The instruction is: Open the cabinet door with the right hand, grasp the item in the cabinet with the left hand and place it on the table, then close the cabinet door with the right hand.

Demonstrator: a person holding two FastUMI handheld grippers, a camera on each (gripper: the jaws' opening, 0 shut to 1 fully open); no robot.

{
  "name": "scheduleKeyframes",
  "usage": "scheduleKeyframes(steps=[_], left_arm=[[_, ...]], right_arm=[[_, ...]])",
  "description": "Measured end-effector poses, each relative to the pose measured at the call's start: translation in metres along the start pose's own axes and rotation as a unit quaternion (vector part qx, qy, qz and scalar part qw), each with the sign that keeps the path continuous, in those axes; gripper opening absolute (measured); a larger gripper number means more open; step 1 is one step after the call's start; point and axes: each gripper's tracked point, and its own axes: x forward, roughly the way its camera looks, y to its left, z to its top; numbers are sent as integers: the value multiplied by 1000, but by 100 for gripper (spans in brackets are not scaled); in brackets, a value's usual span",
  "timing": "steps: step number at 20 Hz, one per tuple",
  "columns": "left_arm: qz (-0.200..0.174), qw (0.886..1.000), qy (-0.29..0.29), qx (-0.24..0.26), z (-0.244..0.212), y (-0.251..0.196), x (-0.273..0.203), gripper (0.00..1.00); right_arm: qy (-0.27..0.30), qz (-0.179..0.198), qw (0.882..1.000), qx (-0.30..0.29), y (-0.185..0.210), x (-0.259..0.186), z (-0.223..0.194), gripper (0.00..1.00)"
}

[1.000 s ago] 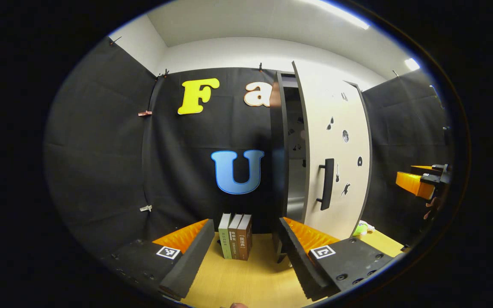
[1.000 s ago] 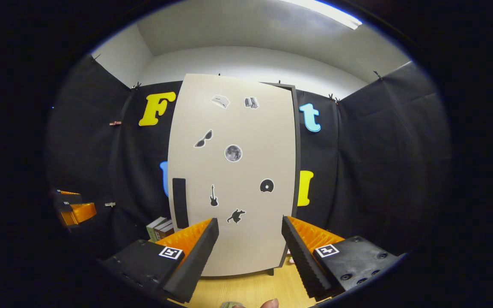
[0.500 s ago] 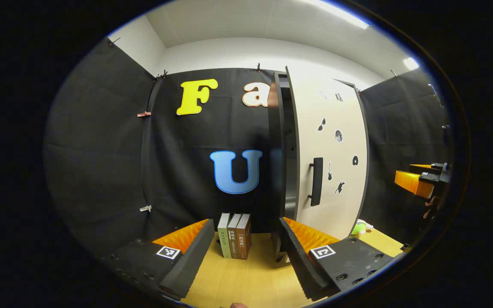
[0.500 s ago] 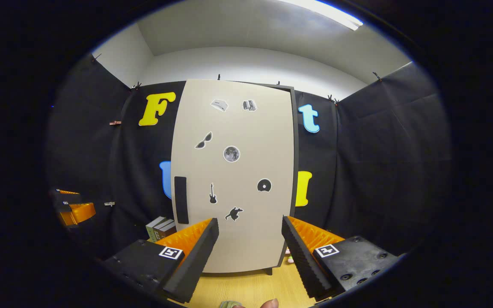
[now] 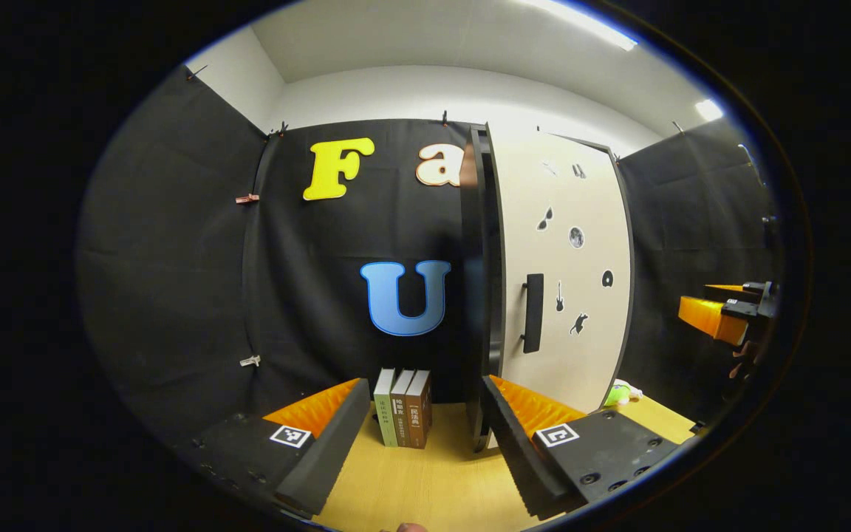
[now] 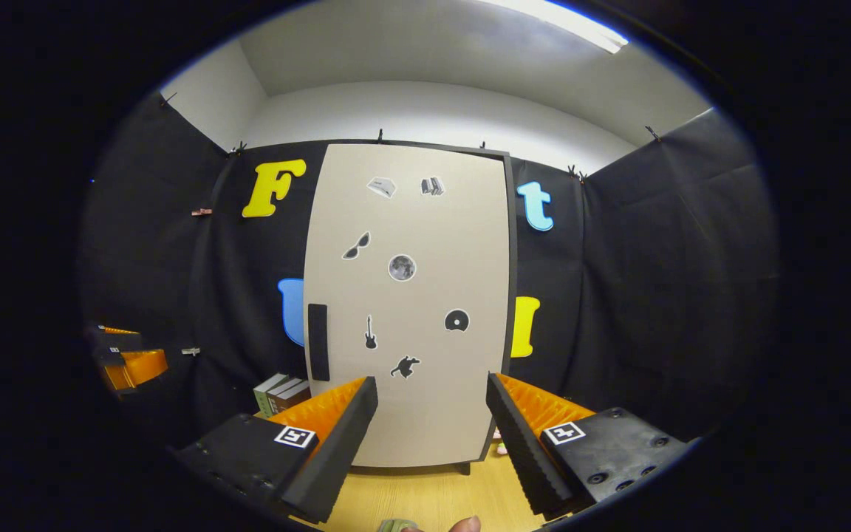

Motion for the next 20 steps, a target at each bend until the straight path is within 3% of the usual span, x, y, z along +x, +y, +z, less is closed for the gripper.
scheduleKeyframes(steps=[20], left_arm=[[3, 1000, 2, -6, -3, 1, -3, 95]], right_arm=[[0, 3, 1000, -5, 0, -3, 2, 96]])
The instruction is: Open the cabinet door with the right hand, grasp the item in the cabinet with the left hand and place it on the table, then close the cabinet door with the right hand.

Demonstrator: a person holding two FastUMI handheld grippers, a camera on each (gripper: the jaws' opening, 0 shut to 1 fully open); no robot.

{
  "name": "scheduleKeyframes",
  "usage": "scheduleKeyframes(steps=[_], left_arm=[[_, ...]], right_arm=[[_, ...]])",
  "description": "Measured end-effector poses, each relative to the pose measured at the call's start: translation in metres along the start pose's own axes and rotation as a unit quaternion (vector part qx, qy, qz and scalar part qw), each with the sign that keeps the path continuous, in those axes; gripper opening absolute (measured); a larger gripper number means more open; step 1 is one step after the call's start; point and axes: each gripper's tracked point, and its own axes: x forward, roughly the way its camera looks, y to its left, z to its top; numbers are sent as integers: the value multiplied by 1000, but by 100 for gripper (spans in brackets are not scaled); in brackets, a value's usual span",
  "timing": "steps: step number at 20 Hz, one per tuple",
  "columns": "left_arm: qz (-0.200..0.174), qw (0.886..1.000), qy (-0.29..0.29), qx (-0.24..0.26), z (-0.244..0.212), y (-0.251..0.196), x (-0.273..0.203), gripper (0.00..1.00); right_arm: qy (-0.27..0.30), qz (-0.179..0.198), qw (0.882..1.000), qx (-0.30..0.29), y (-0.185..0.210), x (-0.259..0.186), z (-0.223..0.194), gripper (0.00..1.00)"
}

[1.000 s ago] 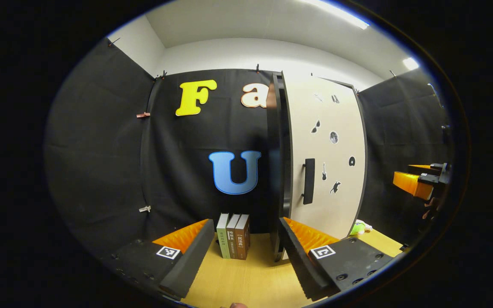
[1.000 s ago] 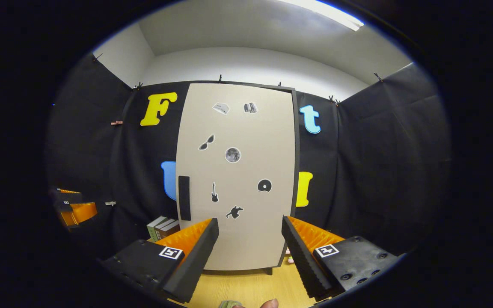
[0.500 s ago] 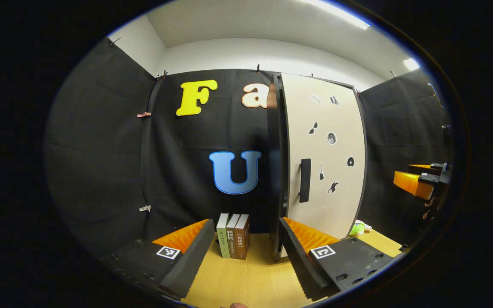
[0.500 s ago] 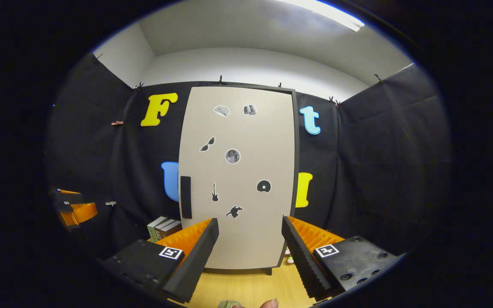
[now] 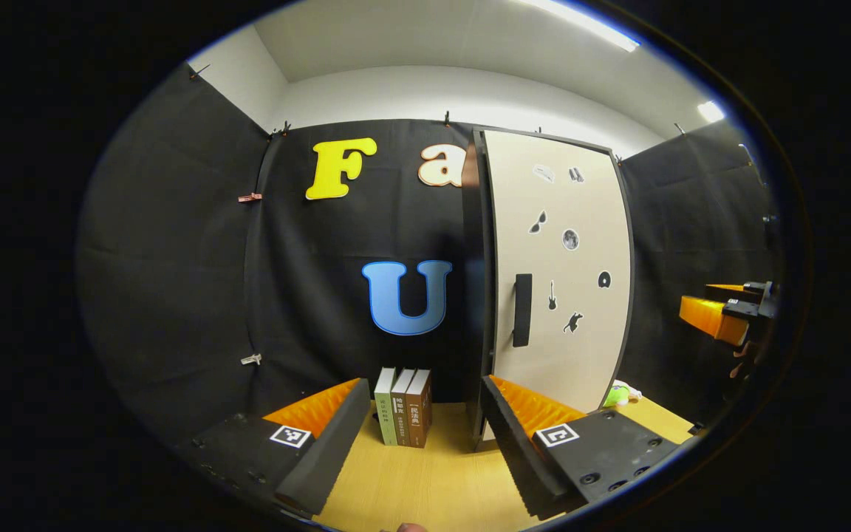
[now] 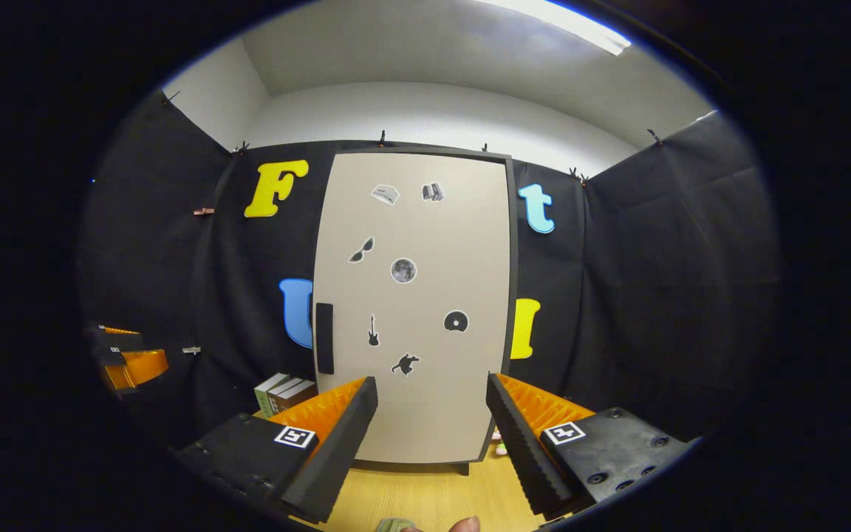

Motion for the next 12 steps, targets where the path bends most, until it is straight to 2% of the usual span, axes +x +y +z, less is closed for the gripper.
scheduleKeyframes(steps=[12], left_arm=[[-1, 1000, -1, 3, 2, -2, 0, 95]], right_arm=[[-2, 2, 1000, 1, 1, 1, 1, 96]])
